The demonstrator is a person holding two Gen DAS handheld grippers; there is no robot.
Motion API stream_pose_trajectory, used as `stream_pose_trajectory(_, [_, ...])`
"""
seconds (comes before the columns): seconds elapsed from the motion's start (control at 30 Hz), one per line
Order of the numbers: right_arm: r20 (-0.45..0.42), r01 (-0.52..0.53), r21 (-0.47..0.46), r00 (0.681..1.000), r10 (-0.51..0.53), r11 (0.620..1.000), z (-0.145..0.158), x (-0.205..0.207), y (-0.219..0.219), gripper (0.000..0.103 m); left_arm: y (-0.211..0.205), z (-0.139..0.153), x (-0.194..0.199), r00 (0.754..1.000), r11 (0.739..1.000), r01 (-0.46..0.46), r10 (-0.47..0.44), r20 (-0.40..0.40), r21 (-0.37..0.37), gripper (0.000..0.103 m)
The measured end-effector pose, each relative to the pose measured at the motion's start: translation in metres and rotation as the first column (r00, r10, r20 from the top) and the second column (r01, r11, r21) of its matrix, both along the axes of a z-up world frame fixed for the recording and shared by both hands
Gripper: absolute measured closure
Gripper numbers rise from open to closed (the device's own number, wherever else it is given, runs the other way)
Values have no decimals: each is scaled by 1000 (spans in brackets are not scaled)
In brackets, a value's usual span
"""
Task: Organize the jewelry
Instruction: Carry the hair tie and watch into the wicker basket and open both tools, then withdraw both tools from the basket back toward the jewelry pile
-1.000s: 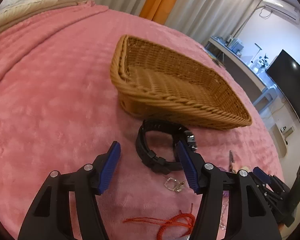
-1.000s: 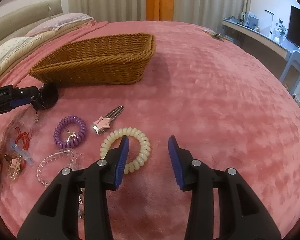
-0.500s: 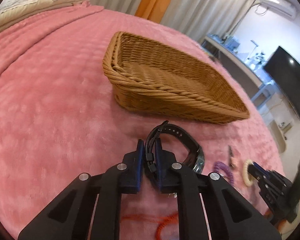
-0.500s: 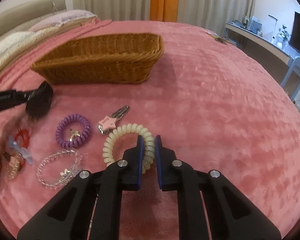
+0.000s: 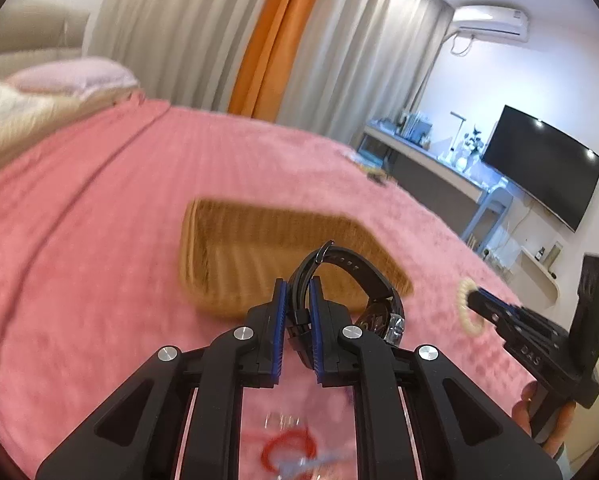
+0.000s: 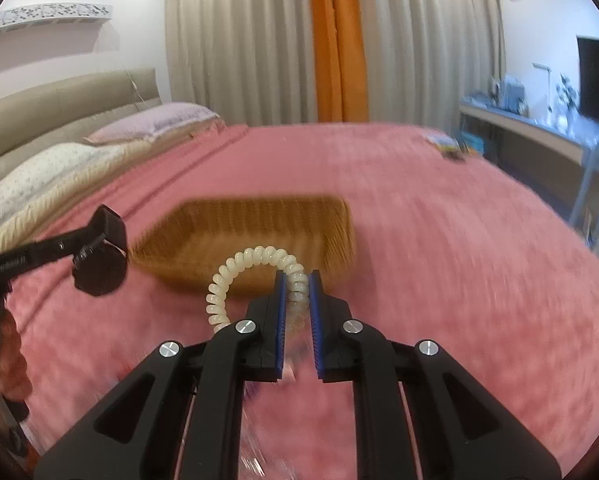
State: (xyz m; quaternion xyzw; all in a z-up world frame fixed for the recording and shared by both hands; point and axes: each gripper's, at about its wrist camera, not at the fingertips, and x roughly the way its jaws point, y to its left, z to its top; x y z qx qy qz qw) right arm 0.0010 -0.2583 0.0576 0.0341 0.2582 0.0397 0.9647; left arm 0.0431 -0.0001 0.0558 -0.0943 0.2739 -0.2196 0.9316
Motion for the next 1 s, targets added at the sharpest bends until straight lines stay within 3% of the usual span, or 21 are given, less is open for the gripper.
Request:
stream_pose_trajectory(0.1, [25,-9,-20,1000,9,1000,19,34,15,94,-8,12,20,999,999,-29,28,37,35,94])
stream_pose_trajectory(0.23, [-15,-13,-11,1000,13,1000,18,87,26,94,-17,7,57,998,997,-58,56,25,52,94])
stream_pose_trajectory(0.37, [-130,-13,-25,992,9,1000,-8,145,30,94,-25,-12,95,996,991,-91,93,-15,93,94])
stream_pose_trajectory(0.43, [-198,-14,-15,980,11,1000,-25,168,31,94,-32,-23,111,992,980,-119,123,-20,157,94])
stream_pose_trajectory(0.57, [-305,0,-32,952,-10,999,-56,191,32,94,-36,-48,129,989,981,-95,112,-94,169,93])
stream_pose_trajectory(0.73, [-351,-11,-23,936,3,1000,-77,192,29,91,-32,-62,139,987,986,-47,70,-143,160,91])
stream_pose_trajectory(0.8, [-359,-12,0,933,11,1000,-77,188,25,88,-29,-56,133,991,991,-34,50,-125,132,81])
stream_pose_trajectory(0.87, [-332,-9,5,943,10,1000,-66,177,23,83,-25,-44,119,995,993,-29,39,-88,114,69])
stream_pose_trajectory(1.0, [-259,-34,9,965,36,999,-36,137,22,81,-16,-19,86,999,997,9,-5,-45,73,65])
